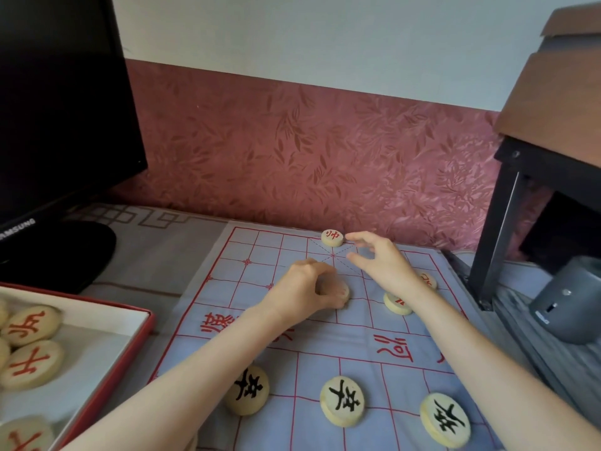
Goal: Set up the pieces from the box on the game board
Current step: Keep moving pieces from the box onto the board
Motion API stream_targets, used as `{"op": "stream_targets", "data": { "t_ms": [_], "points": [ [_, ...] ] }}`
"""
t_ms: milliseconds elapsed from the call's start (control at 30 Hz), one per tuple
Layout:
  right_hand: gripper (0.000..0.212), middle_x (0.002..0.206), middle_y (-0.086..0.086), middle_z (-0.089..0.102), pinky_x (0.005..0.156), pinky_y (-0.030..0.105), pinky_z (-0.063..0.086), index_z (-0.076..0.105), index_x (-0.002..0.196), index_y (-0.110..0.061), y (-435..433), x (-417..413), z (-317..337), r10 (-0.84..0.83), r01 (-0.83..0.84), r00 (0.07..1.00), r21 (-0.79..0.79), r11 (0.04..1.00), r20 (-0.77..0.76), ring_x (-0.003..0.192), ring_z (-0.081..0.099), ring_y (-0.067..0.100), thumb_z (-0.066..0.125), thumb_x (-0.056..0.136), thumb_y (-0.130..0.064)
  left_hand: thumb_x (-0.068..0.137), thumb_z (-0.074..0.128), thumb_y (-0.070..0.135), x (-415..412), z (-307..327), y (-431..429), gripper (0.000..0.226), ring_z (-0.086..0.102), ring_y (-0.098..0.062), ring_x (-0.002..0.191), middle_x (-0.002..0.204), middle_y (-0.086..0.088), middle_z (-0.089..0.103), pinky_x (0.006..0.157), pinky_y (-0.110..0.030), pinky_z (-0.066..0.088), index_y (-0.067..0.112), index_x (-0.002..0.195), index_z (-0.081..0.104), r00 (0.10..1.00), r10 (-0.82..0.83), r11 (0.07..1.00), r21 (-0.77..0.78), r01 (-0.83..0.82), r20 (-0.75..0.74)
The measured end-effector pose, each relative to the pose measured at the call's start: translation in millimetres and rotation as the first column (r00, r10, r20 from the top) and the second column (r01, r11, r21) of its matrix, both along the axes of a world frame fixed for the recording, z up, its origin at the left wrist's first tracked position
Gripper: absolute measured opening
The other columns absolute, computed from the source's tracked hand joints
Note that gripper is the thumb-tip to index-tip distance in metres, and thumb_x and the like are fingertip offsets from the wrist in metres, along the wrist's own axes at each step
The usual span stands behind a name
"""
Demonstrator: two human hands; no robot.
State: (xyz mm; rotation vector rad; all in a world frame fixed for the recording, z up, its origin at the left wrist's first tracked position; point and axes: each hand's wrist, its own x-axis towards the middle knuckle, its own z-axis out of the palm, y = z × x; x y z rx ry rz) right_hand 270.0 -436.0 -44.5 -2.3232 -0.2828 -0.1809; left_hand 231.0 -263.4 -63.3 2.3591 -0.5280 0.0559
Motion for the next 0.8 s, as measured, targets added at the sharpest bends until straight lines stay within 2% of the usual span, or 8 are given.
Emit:
{"op": "stream_targets", "data": {
  "t_ms": [100, 267, 333, 400, 433, 533, 633, 800],
  "points": [
    [0.031, 0.124, -0.008, 0.057, 0.101, 0.019, 0.030, 0.058, 0.112, -0.030, 4.4, -9.9, -1.7, 0.021, -0.020, 0.999, 0.025, 0.999, -0.024, 0.115, 0.047, 0.004, 0.061, 0.088, -0.010, 0.079, 0.068, 0.036, -4.0, 7.6, 14.0, 0.047, 0.050, -0.010, 0.113, 0.124, 0.001, 0.056, 0.088, -0.015, 0.033, 0.021, 0.122, 0.056, 0.999, 0.047, 0.997, -0.056, -0.047, 0.003],
    [0.037, 0.126, -0.003, 0.049, 0.099, 0.016, 0.024, 0.057, 0.124, -0.022, 24.6, -24.5, 2.9, 0.011, -0.013, 0.999, -0.050, 0.999, -0.034, 0.126, 0.039, 0.008, 0.061, 0.088, -0.016, 0.085, 0.063, 0.025, -19.6, 19.6, 56.1, 0.031, 0.050, -0.004, 0.104, 0.116, 0.005, 0.060, 0.086, -0.013, 0.032, 0.023, 0.115, 0.061, 0.991, 0.122, 0.992, -0.048, -0.119, 0.062],
    [0.036, 0.127, -0.001, 0.046, 0.091, 0.012, 0.030, 0.057, 0.124, -0.022, 41.0, -32.7, 6.5, 0.033, -0.035, 0.998, -0.047, 0.998, -0.046, 0.113, 0.047, 0.008, 0.061, 0.088, -0.017, 0.085, 0.062, 0.023, -30.1, 22.9, 76.2, 0.029, 0.050, -0.003, 0.103, 0.112, 0.007, 0.058, 0.086, -0.013, 0.032, 0.024, 0.114, 0.062, 0.985, 0.155, 0.988, -0.029, -0.153, 0.072],
    [0.035, 0.128, -0.001, 0.039, 0.076, 0.008, 0.037, 0.056, 0.124, -0.023, 60.1, -43.0, 11.1, 0.089, -0.091, 0.994, -0.033, 0.995, -0.066, 0.087, 0.047, 0.001, 0.060, 0.090, -0.018, 0.085, 0.063, 0.022, -41.7, 27.5, 97.5, 0.028, 0.052, -0.008, 0.107, 0.113, 0.004, 0.059, 0.089, -0.016, 0.035, 0.024, 0.112, 0.063, 0.978, 0.189, 0.982, -0.027, -0.187, 0.084],
    [0.035, 0.126, -0.003, 0.036, 0.081, 0.010, 0.036, 0.055, 0.124, -0.024, 70.3, -48.6, 13.5, 0.116, -0.120, 0.991, -0.045, 0.992, -0.072, 0.088, 0.045, 0.000, 0.059, 0.090, -0.019, 0.085, 0.063, 0.021, -47.8, 30.4, 108.9, 0.028, 0.053, -0.009, 0.108, 0.114, 0.003, 0.060, 0.089, -0.016, 0.035, 0.024, 0.112, 0.063, 0.975, 0.202, 0.979, -0.026, -0.200, 0.091],
    [0.036, 0.122, -0.008, 0.034, 0.101, 0.020, 0.023, 0.054, 0.126, -0.031, 103.1, -66.8, 20.3, 0.185, -0.193, 0.980, -0.113, 0.975, -0.077, 0.120, 0.036, 0.004, 0.059, 0.090, -0.028, 0.085, 0.063, 0.021, -68.3, 40.5, 145.1, 0.027, 0.051, -0.004, 0.108, 0.115, 0.007, 0.058, 0.088, -0.013, 0.031, 0.024, 0.112, 0.063, 0.968, 0.239, 0.971, -0.013, -0.239, 0.079],
    [0.037, 0.126, -0.009, 0.035, 0.097, 0.017, 0.022, 0.052, 0.127, -0.034, 141.0, -88.8, 27.6, 0.309, -0.319, 0.946, -0.105, 0.942, -0.100, 0.117, 0.037, 0.002, 0.057, 0.091, -0.031, 0.084, 0.064, 0.022, -88.7, 48.9, 183.4, 0.025, 0.052, -0.002, 0.108, 0.116, 0.011, 0.059, 0.091, -0.015, 0.035, 0.029, 0.109, 0.064, 0.958, 0.283, 0.959, 0.006, -0.284, 0.047],
    [0.039, 0.128, -0.007, 0.041, 0.101, 0.023, 0.028, 0.051, 0.128, -0.033, 203.4, -122.3, 33.1, 0.505, -0.521, 0.852, -0.126, 0.844, -0.135, 0.123, 0.038, 0.004, 0.058, 0.090, -0.032, 0.082, 0.067, 0.017, -126.1, 48.1, 241.9, 0.027, 0.057, -0.005, 0.096, 0.109, 0.011, 0.059, 0.071, -0.005, 0.039, 0.033, 0.103, 0.063, 0.907, 0.416, 0.908, 0.033, -0.418, 0.063]
  ]
}}
